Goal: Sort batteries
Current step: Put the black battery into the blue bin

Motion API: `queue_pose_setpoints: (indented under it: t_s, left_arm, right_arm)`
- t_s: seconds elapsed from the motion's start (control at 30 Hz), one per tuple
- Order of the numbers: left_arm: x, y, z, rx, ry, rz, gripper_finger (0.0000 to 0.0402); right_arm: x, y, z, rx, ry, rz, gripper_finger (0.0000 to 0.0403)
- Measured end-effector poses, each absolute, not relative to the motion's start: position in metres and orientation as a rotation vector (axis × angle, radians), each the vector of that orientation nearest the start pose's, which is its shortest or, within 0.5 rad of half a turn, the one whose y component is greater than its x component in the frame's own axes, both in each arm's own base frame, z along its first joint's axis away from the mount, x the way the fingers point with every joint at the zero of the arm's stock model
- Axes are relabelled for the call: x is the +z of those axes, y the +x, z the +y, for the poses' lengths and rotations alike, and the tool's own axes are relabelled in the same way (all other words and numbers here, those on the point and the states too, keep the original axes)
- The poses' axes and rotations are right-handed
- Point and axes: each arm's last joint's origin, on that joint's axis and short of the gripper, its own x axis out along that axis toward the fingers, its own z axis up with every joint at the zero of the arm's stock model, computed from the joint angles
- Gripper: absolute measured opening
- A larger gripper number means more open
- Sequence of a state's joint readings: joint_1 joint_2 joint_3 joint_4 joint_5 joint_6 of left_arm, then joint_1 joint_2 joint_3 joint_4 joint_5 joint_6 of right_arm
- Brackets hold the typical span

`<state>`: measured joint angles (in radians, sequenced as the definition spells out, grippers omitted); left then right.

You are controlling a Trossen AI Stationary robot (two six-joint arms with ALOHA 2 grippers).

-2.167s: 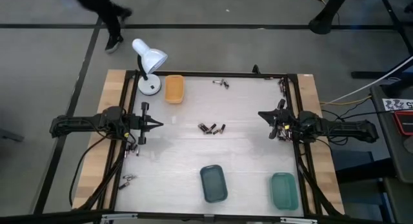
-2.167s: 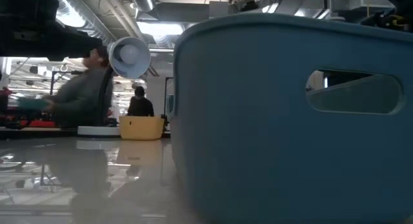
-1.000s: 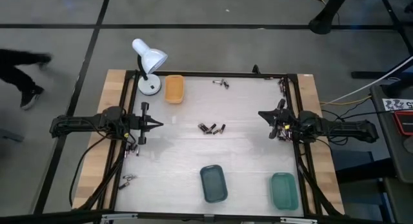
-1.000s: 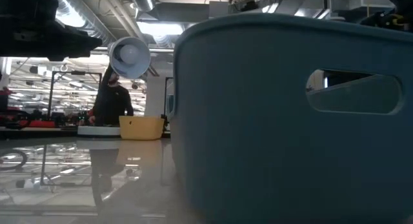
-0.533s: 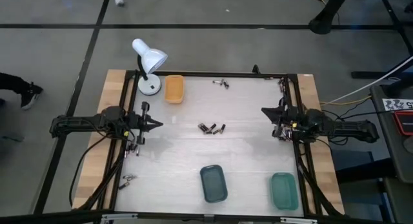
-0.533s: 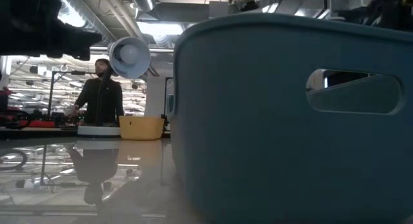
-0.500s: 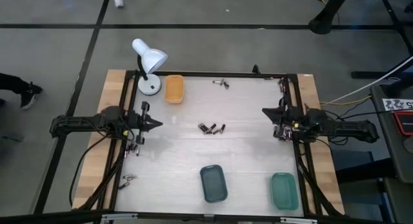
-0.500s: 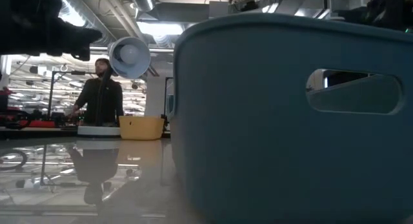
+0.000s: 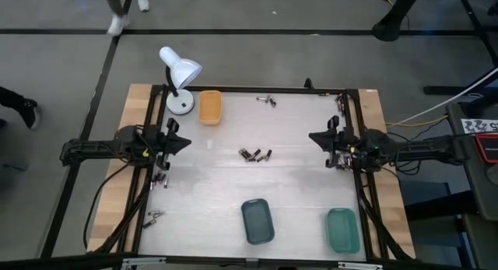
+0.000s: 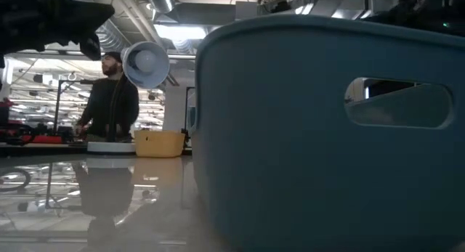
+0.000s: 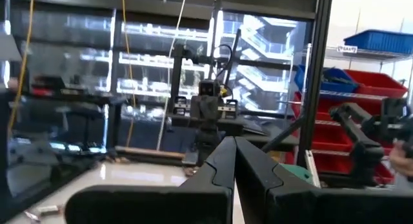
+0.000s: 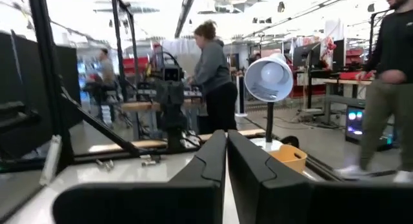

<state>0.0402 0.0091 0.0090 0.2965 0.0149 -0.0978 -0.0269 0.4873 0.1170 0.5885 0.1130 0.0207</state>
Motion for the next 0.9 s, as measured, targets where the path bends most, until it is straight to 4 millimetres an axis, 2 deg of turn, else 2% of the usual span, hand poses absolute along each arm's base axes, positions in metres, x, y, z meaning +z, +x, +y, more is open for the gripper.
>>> queue_pose_setpoints:
  t_s: [0.17,0.4,0.5,0.63,0.77,0.9]
  left_arm:
    - [0.195,0.093,0.003,0.009,-0.093,-0.310,0.0000]
    - [0.195,0.093,0.004,0.001,-0.167,-0.307,0.0000]
    - [0.199,0.094,0.006,0.049,-0.167,-0.303,0.0000]
    - [0.202,0.097,0.008,0.102,-0.137,-0.271,0.0000]
    - [0.214,0.106,0.009,0.118,-0.095,-0.209,0.0000]
    - [0.228,0.124,0.011,0.127,-0.037,-0.108,0.0000]
  right_arm:
    - [0.234,0.157,-0.008,-0.148,0.022,-0.037,0.0019]
    - [0.244,0.213,-0.010,-0.161,-0.130,0.362,0.0027]
    - [0.240,0.237,-0.012,-0.163,-0.193,0.501,0.0060]
    - [0.235,0.265,-0.013,-0.152,-0.276,0.657,0.0127]
    - [0.227,0.279,-0.013,-0.085,-0.355,0.857,0.0182]
    - [0.218,0.287,-0.018,-0.002,-0.386,0.914,0.0206]
